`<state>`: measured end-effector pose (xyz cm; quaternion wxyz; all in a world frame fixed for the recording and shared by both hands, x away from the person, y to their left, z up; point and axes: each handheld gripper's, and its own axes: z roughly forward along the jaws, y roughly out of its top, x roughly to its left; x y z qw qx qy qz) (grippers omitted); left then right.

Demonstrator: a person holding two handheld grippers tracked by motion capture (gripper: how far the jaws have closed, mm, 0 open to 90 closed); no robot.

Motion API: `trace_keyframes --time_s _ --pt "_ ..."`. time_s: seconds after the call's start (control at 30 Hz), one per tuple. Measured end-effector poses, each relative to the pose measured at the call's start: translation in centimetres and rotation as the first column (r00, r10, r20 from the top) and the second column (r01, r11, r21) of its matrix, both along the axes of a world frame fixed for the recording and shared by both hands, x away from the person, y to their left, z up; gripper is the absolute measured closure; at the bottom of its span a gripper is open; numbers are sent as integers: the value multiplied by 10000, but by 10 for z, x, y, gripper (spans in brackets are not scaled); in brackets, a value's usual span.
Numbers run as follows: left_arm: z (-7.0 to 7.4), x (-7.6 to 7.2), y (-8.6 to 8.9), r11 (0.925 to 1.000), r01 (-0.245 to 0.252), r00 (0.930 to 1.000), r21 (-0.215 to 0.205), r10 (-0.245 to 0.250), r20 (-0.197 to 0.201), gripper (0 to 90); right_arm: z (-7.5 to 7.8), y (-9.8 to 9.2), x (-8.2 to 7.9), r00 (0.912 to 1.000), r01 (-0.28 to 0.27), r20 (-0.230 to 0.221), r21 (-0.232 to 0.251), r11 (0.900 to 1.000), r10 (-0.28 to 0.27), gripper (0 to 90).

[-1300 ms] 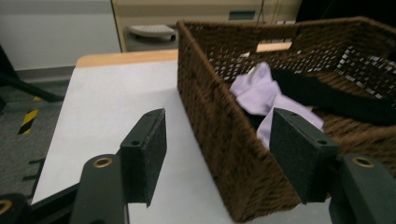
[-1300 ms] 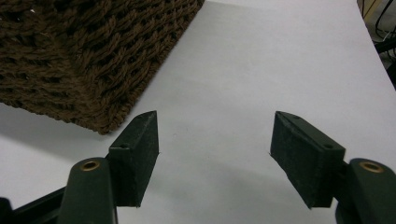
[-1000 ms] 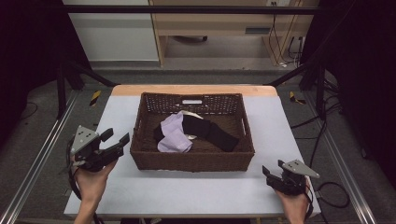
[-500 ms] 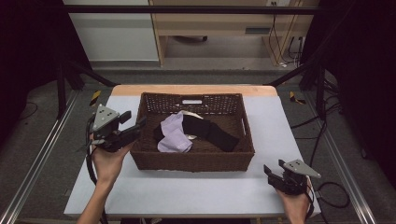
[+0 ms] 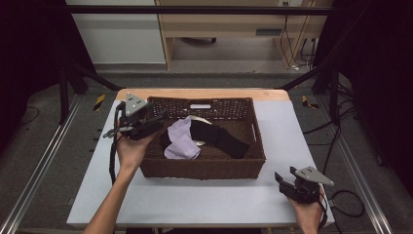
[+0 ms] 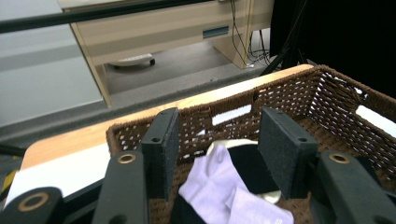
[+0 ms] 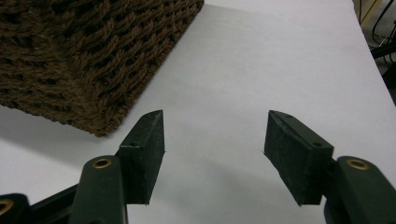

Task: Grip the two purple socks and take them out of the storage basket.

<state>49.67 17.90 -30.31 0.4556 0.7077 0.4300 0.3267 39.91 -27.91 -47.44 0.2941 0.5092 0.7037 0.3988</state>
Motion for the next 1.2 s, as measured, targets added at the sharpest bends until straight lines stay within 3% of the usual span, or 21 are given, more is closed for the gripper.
trace_keyframes --time_s 0.17,0.37,0.5,0.53,0.67,0.93,1.03,1.07,1.2 --pt "-10 13 -6 9999 -96 9993 82 99 -361 503 -1 0 0 10000 -3 -42 33 10000 3 384" --pt "-32 35 -16 9980 -90 9936 625 159 -1114 517 -1 0 1 10000 -12 -56 29 10000 13 386" --pt "-46 46 -21 9990 82 9884 435 -15 -1521 528 -2 0 2 10000 -78 -24 -82 9999 78 388" --pt "-52 52 -22 9991 254 9840 330 -192 -1771 527 -1 1 2 10000 -78 -36 -84 9999 77 388" --pt "-63 60 -26 9977 342 9799 592 -218 -1985 502 -1 1 2 9999 -65 -86 -35 10000 65 389" --pt "-76 63 -32 9931 751 9793 904 -563 -1947 531 -2 1 3 9999 -95 -84 -167 9998 93 389" --pt "-82 64 -33 9894 814 9748 1205 -538 -2167 537 -2 1 3 9999 -94 -97 -171 9998 93 388" --pt "-86 67 -33 9879 884 9679 1272 -550 -2452 534 -2 1 3 9999 -94 -104 -181 9998 92 388" --pt "-91 69 -33 9846 915 9588 1487 -467 -2802 527 -2 1 3 9998 -116 -132 -181 9998 113 388"
